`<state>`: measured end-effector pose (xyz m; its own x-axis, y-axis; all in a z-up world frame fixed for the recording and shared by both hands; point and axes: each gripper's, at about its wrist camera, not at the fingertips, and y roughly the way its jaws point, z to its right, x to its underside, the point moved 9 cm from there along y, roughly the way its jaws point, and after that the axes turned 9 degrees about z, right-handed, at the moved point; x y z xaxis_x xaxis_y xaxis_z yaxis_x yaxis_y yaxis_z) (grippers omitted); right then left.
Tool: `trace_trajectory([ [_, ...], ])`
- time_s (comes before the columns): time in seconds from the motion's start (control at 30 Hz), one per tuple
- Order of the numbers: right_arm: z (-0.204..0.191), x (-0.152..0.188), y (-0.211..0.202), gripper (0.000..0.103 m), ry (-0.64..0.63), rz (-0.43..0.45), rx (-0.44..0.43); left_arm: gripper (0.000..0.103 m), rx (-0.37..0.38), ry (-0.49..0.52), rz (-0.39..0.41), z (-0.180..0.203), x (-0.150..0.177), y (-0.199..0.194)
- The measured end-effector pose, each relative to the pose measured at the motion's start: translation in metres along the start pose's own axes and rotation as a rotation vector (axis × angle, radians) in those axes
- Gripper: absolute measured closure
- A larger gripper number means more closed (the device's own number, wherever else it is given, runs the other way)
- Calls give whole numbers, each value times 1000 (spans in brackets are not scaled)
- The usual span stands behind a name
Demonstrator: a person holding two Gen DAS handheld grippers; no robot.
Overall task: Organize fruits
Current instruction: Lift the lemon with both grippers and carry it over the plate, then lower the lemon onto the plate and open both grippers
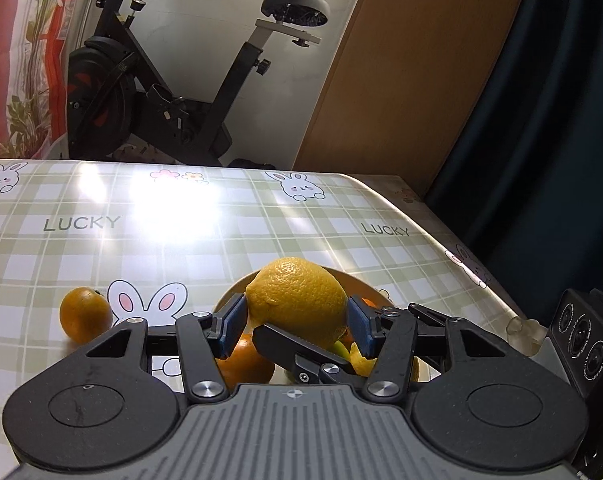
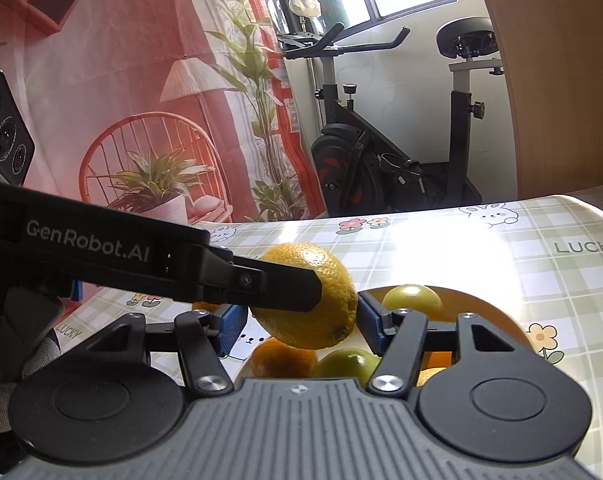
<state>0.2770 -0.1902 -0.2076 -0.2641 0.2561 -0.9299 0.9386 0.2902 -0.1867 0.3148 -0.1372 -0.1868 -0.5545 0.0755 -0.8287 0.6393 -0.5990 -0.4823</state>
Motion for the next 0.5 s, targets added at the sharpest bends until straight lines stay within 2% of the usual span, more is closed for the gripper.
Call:
trace_trajectory([
  [0.2, 15, 7, 6, 41, 22, 7, 56, 45, -3, 11, -31, 4, 4, 19],
  [0.37, 15, 14, 8, 42, 1, 13, 58, 45, -15, 2, -38, 0, 3, 25],
  [0.5, 9, 15, 8, 39, -17, 14, 47, 45, -46, -7, -64, -5, 8, 30],
])
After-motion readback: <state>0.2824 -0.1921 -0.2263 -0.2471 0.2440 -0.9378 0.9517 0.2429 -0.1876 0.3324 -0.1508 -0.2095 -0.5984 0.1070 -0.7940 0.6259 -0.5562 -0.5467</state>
